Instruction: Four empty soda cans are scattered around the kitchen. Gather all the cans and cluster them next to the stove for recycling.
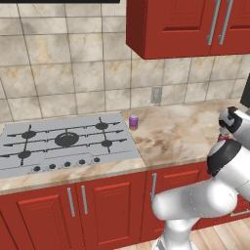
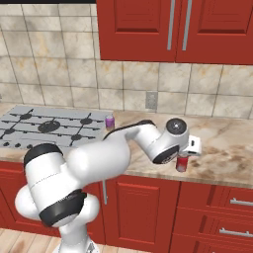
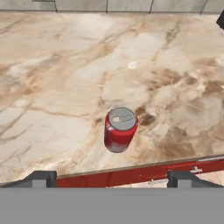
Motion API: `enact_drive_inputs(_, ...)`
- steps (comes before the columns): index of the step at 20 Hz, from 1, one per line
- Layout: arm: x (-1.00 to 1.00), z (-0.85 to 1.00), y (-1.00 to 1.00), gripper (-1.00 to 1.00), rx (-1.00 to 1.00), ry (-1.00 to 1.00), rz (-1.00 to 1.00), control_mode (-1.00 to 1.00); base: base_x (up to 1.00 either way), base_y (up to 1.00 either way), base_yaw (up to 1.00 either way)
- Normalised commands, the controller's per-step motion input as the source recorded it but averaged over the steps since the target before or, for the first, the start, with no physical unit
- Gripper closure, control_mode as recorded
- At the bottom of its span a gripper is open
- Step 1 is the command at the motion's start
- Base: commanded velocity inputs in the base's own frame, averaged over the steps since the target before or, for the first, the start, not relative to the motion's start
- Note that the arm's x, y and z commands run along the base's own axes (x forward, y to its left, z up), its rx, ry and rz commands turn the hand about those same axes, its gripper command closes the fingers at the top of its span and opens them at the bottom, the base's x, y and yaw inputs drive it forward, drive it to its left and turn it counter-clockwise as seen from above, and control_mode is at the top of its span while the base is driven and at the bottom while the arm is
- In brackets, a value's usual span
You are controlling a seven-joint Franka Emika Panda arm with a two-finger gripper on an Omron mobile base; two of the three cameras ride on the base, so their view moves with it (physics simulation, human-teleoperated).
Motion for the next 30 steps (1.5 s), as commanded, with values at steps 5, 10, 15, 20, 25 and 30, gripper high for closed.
enact_drive_inputs(5, 0.03, -0.12, 0.0, -1.0, 0.09, 0.03, 0.0, -1.0, 0.0, 0.0, 0.0)
enact_drive_inputs(10, 0.12, -0.12, 0.0, -1.0, 0.02, 0.02, 0.0, -1.0, 0.0, 0.0, 0.0)
enact_drive_inputs(15, 0.19, -0.08, 0.0, -1.0, 0.0, 0.02, 0.0, -1.0, 0.0, 0.0, 0.0)
enact_drive_inputs(20, 0.2, -0.12, 0.0, -1.0, 0.0, 0.02, 0.0, -1.0, 0.0, 0.0, 0.0)
enact_drive_inputs(25, 0.13, -0.19, 0.0, -1.0, -0.04, 0.02, 0.02, -1.0, 0.0, 0.0, 0.0)
enact_drive_inputs(30, 0.12, -0.19, 0.0, -1.0, -0.06, 0.01, 0.02, -1.0, 0.0, 0.0, 0.0)
